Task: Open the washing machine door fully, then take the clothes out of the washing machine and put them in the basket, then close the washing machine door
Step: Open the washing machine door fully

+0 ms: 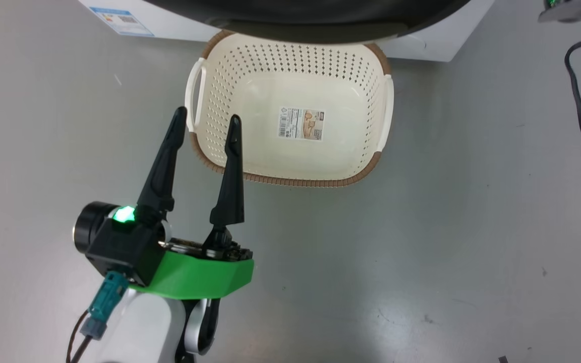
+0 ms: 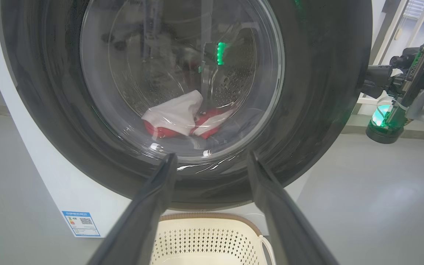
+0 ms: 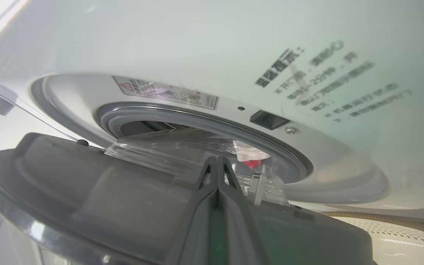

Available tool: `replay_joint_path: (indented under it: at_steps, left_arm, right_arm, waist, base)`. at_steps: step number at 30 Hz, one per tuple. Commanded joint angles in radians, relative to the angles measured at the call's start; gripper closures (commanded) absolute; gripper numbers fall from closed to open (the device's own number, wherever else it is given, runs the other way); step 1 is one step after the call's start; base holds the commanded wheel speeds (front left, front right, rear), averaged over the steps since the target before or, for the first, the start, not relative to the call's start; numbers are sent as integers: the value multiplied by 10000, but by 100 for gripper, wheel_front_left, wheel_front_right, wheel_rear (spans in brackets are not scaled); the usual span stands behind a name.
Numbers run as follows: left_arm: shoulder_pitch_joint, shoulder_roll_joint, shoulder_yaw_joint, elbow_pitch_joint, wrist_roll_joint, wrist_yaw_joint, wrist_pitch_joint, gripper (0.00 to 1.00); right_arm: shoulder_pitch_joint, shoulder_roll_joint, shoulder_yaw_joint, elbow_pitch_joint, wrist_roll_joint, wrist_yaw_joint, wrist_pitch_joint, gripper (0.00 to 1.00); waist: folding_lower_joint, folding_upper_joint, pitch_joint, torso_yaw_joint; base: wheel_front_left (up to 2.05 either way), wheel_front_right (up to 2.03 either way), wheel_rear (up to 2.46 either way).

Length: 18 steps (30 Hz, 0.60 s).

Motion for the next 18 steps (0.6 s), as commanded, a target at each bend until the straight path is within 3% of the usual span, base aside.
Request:
replay_joint_path:
  at_steps: [1, 18]
  left_arm:
    - [-44, 193, 312, -215, 13, -63, -49, 0]
    - [348, 413, 397, -11, 87, 125, -21, 0]
  right_arm:
    - [203, 419, 282, -403, 22, 79, 204, 100]
    - [1674, 460, 581, -903, 129, 79, 711, 100]
  waist:
    - [0, -1, -68, -32]
    - [0, -1, -1236, -178]
  base:
    - [0, 0, 0]
    - [0, 0, 0]
